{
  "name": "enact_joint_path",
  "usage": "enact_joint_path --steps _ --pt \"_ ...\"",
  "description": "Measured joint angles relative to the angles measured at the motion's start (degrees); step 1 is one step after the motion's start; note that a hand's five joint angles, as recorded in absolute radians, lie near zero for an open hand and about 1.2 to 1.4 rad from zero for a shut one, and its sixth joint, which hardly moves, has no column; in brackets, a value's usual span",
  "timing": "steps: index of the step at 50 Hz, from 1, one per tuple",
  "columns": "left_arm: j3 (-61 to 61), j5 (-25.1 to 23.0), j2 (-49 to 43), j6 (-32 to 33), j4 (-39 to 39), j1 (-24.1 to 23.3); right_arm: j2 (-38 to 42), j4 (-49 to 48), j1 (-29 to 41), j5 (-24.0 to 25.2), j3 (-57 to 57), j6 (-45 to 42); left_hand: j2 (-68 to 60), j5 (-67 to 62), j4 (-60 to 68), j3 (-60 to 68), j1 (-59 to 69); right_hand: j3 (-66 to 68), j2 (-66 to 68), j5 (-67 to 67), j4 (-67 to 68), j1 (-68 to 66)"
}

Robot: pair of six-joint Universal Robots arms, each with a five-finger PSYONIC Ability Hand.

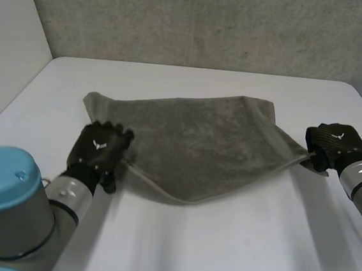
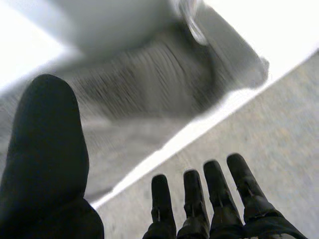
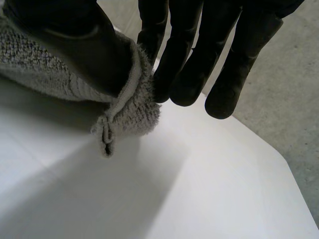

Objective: Fold the towel.

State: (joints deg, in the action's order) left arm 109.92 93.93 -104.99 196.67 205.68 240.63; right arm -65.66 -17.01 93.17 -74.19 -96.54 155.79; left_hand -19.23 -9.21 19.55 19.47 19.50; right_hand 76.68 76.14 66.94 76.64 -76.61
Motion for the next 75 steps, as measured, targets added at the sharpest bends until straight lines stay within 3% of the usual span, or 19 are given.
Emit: enact_joint_path --steps 10,16,23,31,41,47,64,75 --pt "-8.27 -8.19 1.00 0.43 -5.97 8.62 1.23 0.07 0.00 0.23 -0.02 -1.49 2.42 2.68 -2.66 -2.56 -2.63 0.00 0.00 0.00 0.00 0.00" --pt "-14.20 -13.90 -3.51 3.15 -13.84 10.74 1.72 0.05 -0.01 0.43 0.03 -1.52 1.65 1.51 -2.10 -1.93 -2.00 0.00 0.16 0.00 0.00 0.00" --pt "-19.23 -15.25 -7.97 9.57 -23.98 11.04 2.17 0.05 -0.01 0.44 0.11 -2.46 -0.51 -0.60 0.09 0.26 0.20 0.00 0.16 0.00 0.00 0.00" --pt "-18.41 -15.06 -7.03 12.00 -30.63 11.36 2.50 0.05 -0.01 0.37 0.19 -3.87 -3.42 -3.49 3.06 3.20 3.30 0.00 0.16 0.00 0.00 0.00" --pt "-7.99 -15.35 0.72 11.07 -27.31 11.61 2.82 0.05 0.03 0.36 0.30 -4.21 -18.86 -18.79 18.50 18.59 18.58 0.00 0.16 0.00 0.00 0.00" --pt "-3.30 -15.35 1.80 10.91 -23.60 12.02 2.91 0.05 0.07 0.36 0.26 -4.19 -21.13 -20.97 20.70 20.84 20.90 0.00 0.16 0.00 0.00 0.00" --pt "-2.06 -14.73 -3.63 11.05 -12.31 13.12 2.86 0.14 0.22 0.34 -0.29 -4.17 -17.82 -17.88 17.42 17.58 17.55 0.00 0.16 0.00 0.00 0.00" --pt "-2.42 -14.61 -6.75 11.11 -11.59 12.33 2.89 0.14 0.17 0.28 -0.32 -4.17 -25.35 -25.05 24.88 25.10 24.99 0.00 0.16 0.00 0.00 0.00"
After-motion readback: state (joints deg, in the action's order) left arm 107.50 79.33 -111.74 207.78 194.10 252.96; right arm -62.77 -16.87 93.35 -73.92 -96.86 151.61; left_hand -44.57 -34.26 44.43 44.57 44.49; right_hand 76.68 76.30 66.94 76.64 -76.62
